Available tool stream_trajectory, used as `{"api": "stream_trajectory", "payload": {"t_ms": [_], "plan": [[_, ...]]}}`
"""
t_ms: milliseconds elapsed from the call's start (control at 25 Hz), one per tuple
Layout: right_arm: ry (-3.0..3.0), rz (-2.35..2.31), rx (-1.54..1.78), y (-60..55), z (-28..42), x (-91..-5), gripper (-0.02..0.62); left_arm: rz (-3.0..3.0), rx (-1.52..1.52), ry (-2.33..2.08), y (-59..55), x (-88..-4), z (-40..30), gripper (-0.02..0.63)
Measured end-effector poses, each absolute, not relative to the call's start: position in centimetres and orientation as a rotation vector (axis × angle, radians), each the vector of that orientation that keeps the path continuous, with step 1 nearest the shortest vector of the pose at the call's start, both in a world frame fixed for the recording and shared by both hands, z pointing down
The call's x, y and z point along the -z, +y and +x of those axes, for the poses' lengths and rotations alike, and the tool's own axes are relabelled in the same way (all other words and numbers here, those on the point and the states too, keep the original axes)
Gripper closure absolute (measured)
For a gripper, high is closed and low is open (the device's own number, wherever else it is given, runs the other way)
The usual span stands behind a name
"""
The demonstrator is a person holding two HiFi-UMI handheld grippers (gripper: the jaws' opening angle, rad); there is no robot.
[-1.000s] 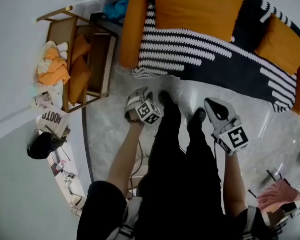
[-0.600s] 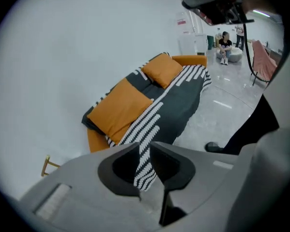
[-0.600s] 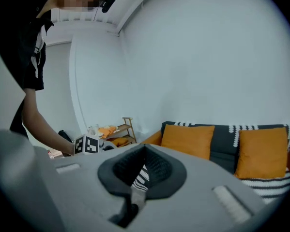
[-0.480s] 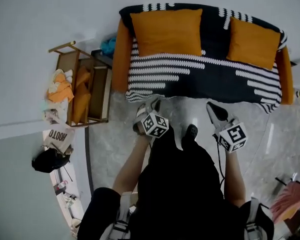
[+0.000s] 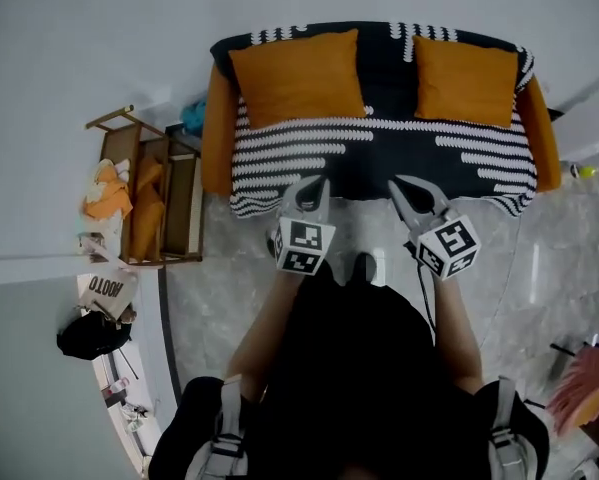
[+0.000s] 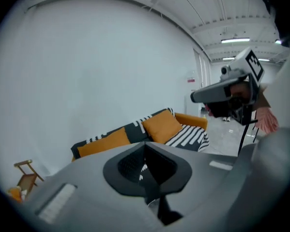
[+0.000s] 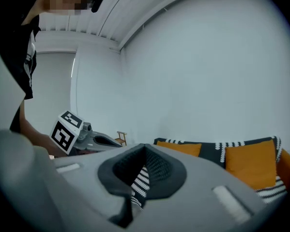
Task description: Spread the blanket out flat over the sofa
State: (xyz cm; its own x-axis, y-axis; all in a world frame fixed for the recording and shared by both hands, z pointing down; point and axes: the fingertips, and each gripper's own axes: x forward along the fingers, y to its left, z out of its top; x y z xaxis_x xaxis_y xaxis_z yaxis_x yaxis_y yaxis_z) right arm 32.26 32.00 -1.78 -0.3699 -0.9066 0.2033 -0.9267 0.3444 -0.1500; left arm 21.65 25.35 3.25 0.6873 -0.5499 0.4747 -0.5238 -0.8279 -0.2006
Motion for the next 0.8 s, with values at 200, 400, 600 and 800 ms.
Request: {"api": "stream_trajectory", "payload": {"t_ms": [200, 400, 600, 800], "plan": [[-2.541, 1.687, -0.342, 32.7, 31.9, 3.0, 0.592, -2.945, 0.590, 0.896, 27.1, 1.8, 23.6, 0.594], [-2.555, 1.683, -0.325, 33.4, 32.2, 3.9, 0.592, -3.048, 0.445, 0.822, 28.8, 4.4, 25.5, 0.594], [-2.542, 1.710, -0.315, 33.9, 33.1, 4.3, 0.594, -3.098, 0.382, 0.728, 30.3, 4.9, 27.3, 0.594], [-2.537, 1.728, -0.315, 34.3, 33.4, 4.2, 0.592, -3.107, 0.365, 0.706, 30.9, 4.9, 27.8, 0.594]]}}
